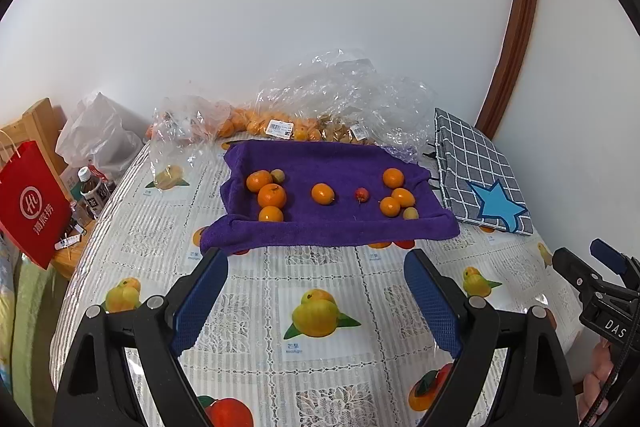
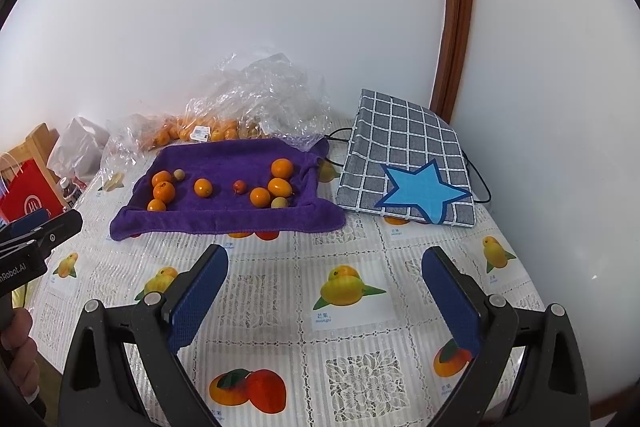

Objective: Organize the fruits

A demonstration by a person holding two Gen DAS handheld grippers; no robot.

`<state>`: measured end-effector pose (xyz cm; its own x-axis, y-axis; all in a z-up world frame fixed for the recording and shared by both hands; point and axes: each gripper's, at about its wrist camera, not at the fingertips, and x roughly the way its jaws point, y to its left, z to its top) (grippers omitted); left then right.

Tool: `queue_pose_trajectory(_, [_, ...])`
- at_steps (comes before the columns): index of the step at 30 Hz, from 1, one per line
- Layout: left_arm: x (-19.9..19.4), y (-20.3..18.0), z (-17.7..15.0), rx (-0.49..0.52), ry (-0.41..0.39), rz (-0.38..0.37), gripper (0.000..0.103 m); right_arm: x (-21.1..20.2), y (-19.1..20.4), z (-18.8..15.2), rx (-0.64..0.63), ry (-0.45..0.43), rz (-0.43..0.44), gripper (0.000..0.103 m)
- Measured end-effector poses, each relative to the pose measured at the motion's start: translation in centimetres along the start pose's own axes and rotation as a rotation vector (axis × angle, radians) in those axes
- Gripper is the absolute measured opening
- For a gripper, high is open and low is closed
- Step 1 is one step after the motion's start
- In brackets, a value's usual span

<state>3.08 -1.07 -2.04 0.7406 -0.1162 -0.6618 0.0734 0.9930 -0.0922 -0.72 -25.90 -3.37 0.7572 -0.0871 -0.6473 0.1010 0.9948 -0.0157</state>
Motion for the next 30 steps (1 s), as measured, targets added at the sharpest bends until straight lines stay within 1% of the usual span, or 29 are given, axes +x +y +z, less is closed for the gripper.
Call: queue_pose_trajectory(30, [0.22,0.18,-0.27,-0.013,0.0,0.005,0.09,-0.14,0.48,0.06,-0.01,-0.005,-0.001,0.097])
